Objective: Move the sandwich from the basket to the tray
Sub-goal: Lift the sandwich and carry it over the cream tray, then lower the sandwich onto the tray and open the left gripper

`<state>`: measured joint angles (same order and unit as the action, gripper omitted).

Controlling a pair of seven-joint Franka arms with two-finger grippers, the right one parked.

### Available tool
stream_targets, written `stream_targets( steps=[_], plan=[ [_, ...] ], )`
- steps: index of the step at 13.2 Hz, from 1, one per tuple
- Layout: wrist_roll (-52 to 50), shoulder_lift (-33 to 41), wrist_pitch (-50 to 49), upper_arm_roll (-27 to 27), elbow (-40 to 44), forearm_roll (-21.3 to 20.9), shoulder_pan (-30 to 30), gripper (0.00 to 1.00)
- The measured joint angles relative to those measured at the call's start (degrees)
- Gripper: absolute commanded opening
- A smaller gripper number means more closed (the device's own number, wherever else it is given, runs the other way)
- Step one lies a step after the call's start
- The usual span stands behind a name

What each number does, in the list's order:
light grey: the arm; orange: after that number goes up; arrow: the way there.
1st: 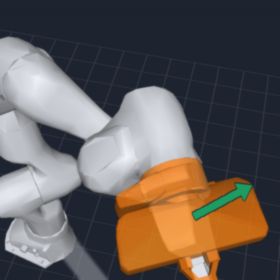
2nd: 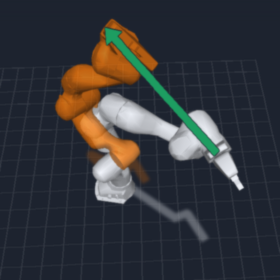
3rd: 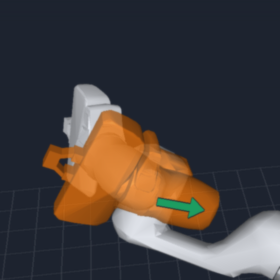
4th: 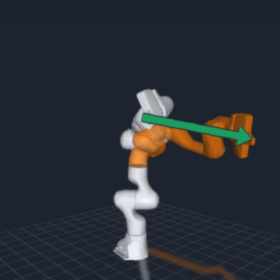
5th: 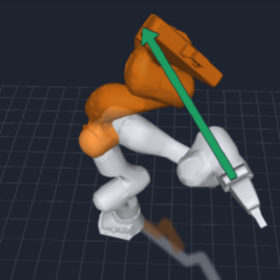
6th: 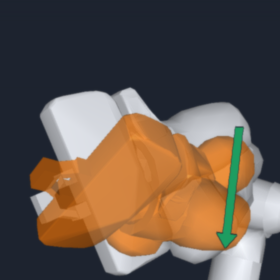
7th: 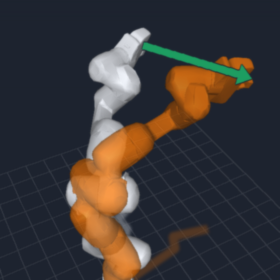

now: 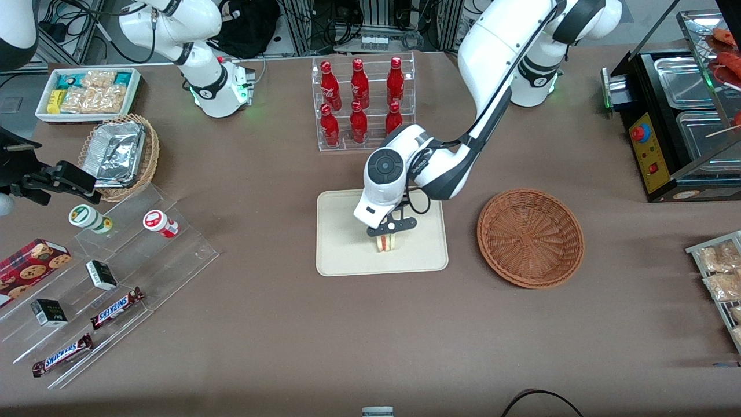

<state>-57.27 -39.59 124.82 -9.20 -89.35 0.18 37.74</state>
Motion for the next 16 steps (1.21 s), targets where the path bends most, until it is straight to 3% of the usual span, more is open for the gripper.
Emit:
stream_targets(
  steps=[1, 8, 16],
  plan=[
    [-0.2, -0.5, 0.6, 0.0, 0.0, 0.0, 0.1, 1.00],
    [-0.2, 2.2, -0.7, 0.2, 4.1, 0.0, 0.1, 1.00],
    [-0.3, 12.1, -16.5, 2.3, 4.2, -0.7, -1.5, 1.00]
  ],
)
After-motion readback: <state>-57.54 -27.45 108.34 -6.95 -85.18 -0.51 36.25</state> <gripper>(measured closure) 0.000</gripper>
